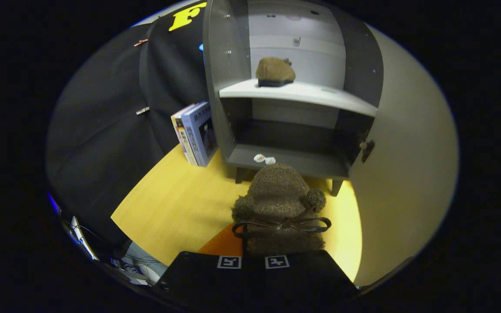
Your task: Open the shoe cabinet door, grab the shoes and put them into the shoe cabinet, then close the shoe cabinet door.
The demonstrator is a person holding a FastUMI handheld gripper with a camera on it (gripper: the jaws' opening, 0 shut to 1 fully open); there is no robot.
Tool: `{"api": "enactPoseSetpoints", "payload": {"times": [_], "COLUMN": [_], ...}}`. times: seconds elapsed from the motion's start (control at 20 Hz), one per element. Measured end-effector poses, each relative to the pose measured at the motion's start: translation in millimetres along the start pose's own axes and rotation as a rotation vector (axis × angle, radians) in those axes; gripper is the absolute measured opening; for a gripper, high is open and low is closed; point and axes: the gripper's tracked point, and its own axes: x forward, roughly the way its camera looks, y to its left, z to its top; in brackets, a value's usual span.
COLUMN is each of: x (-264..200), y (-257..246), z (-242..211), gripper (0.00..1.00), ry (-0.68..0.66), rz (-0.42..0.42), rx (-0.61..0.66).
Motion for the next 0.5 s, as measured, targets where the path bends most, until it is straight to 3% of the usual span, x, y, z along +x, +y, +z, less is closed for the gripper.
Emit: {"api": "enactPoseSetpoints", "payload": {"times": [0.15,0.5], "x": [-10,-17], "y": [-10,-37], "z": [42,166], "gripper": [0.05,0.05], "ry": [-0.048,-0.235], "rz": [-0.022,-0.159], "rx": [0.028,0.097]}}
